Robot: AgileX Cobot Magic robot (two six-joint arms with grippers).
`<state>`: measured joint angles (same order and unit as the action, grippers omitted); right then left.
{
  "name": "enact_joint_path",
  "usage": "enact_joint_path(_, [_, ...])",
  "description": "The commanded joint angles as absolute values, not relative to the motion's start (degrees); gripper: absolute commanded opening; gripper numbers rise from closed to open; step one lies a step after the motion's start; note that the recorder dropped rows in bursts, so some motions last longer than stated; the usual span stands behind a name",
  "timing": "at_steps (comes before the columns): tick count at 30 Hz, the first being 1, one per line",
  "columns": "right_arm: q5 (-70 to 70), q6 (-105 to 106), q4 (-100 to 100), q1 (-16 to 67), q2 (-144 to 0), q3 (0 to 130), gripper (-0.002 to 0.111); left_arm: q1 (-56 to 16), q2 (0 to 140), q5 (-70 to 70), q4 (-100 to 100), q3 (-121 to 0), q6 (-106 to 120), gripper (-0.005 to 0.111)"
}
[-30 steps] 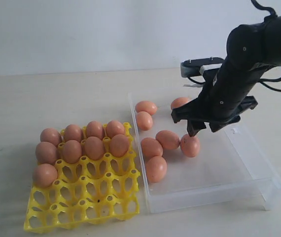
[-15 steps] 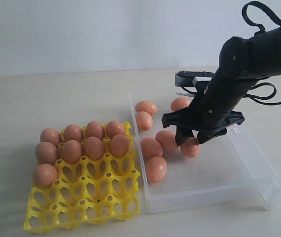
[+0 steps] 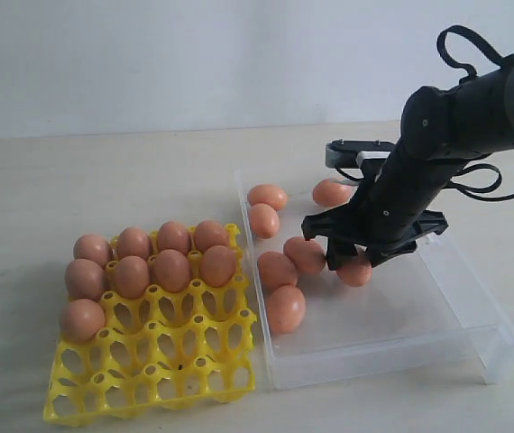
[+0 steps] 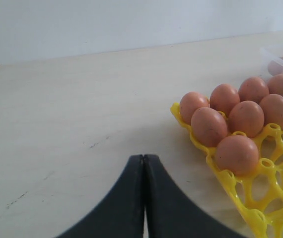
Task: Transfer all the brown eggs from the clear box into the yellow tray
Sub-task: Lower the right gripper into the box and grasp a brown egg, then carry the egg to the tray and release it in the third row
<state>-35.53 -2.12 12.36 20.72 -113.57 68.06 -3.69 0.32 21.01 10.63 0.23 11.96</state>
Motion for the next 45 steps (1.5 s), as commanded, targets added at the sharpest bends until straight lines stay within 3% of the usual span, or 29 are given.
enact_joint_path(1, [-33.5, -1.5, 12.0, 20.4, -115.1, 68.4, 0.054, -3.9, 0.0, 20.5, 10.7, 0.0, 11.8, 0.000])
enact_joint_path(5, [-32.0, -0.6, 12.0, 20.3, -115.2, 68.4, 0.054, -3.9, 0.0, 20.5, 10.7, 0.0, 11.8, 0.000])
enact_joint_path(7, [-30.8, 0.4, 12.0, 20.3, -115.2, 68.4, 0.048, -3.9, 0.0, 20.5, 10.7, 0.0, 11.8, 0.000])
enact_joint_path(11, [-29.7, 6.5, 11.9, 20.3, -114.9, 68.4, 0.006, -3.9, 0.0, 20.5, 10.7, 0.0, 11.8, 0.000])
enact_joint_path(12, [-29.7, 8.0, 11.8, 20.3, -114.7, 68.4, 0.000, -3.9, 0.0, 20.5, 10.7, 0.0, 11.8, 0.000])
enact_joint_path(20, [-28.4, 8.4, 11.4, 20.7, -108.3, 68.4, 0.000, -3.9, 0.0, 20.5, 10.7, 0.0, 11.8, 0.000])
enact_joint_path(26, [-25.9, 10.9, 11.7, 29.4, -100.3, 66.4, 0.000, -3.9, 0.0, 20.5, 10.7, 0.0, 11.9, 0.000])
enact_joint_path(36, [3.8, 10.9, 21.2, 51.2, -102.6, 61.1, 0.000, -3.9, 0.0, 20.5, 10.7, 0.0, 11.8, 0.000])
enact_joint_path(45, [15.8, 7.1, 20.4, 56.0, -110.3, 61.1, 0.000, -3.9, 0.0, 20.5, 10.7, 0.0, 11.9, 0.000])
